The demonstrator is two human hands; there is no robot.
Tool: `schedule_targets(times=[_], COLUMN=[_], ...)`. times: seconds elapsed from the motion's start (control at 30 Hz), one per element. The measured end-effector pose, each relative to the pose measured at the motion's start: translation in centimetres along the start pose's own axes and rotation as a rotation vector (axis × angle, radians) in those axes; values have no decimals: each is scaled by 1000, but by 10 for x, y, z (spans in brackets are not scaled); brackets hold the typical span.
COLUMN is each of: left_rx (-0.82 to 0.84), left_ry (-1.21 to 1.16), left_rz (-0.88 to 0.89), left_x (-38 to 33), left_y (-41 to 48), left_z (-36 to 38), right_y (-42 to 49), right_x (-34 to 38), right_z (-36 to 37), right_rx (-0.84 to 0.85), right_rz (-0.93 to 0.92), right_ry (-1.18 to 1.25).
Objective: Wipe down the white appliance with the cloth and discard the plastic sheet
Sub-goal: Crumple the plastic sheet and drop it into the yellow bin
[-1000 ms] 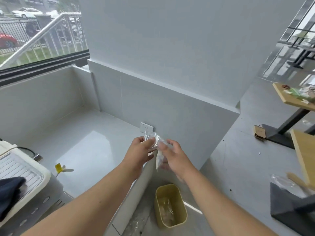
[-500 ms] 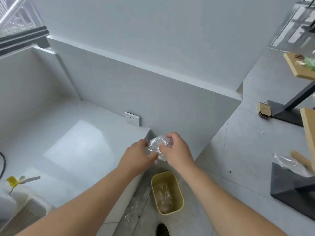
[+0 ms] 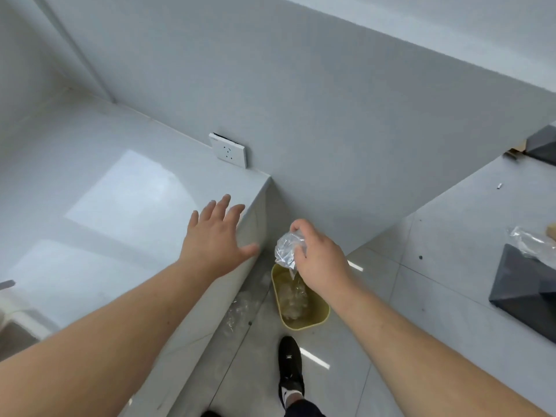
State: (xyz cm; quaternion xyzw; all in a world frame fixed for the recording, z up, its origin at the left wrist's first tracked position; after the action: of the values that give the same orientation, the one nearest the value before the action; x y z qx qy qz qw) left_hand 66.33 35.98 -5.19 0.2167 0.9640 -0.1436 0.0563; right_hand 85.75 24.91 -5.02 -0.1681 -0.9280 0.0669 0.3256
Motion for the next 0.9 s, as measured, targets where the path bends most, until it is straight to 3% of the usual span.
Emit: schedule_targets(times=[0.27,0.43,0.73,0.9], left_rx=[-114,-211,-164,-160], left_ry=[142,107,109,100], left_rz=[89,112,115,124], left_x=[23,29,32,33], left_y=[20,24,26,26], left_z=[56,67,70,70], right_y=[11,23,57,69], right_x=[-62,-91,-124,-142], right_z=[58,97,171,203], right_rx=[130,172,198,223], right_rz=[108,170,237,321], right_ry=[-76,-114,-247,-155])
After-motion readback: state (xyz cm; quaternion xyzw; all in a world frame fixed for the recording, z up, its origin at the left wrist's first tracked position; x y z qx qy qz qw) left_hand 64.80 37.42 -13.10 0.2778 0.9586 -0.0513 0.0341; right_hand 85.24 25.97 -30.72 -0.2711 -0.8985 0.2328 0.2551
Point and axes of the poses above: each hand's wrist, its own y-axis towards the middle knuckle, its own z-axis out of the palm, x = y × z, the point moved 3 cm from there along y, towards the middle knuckle, and after that the axes turned 1 degree about y, right-handed, at the moved point
